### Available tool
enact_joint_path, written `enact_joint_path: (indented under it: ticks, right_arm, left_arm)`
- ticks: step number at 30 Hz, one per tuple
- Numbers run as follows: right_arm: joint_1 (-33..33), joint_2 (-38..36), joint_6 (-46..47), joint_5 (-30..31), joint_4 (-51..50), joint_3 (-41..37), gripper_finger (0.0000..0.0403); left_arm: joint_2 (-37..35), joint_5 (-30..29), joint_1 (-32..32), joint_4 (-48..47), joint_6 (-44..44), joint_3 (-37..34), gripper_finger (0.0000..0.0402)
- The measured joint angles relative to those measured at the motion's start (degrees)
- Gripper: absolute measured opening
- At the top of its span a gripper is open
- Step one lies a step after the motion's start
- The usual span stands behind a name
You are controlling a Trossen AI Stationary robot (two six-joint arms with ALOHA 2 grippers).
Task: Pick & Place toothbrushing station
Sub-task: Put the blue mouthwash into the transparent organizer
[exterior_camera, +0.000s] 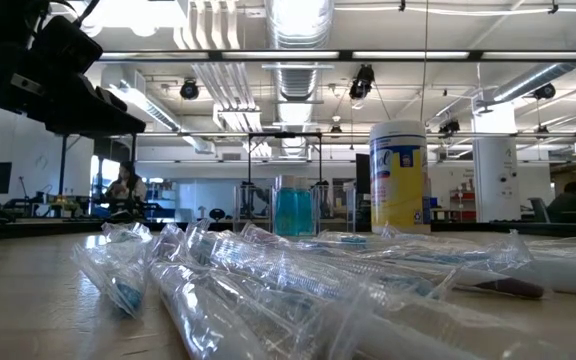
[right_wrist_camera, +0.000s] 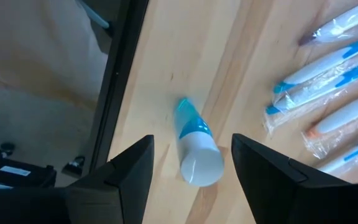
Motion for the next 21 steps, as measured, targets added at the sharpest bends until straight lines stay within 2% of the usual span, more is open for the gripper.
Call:
enact_joint_path:
  ticks: [8,21]
  right_arm:
    - [0.00,-0.02,-0.42,-0.17,1.94,-1.92,0.0200]
    - [0.00,-0.07,-2.85,-0.52,1.85,-1.97,0.0098]
  left_arm:
    - [0.00,0.00,0.00,0.00,0.00,0.00,0.0010]
    - [0.00,0.00,0.00,-0.02,0.00,0.00,0.0010]
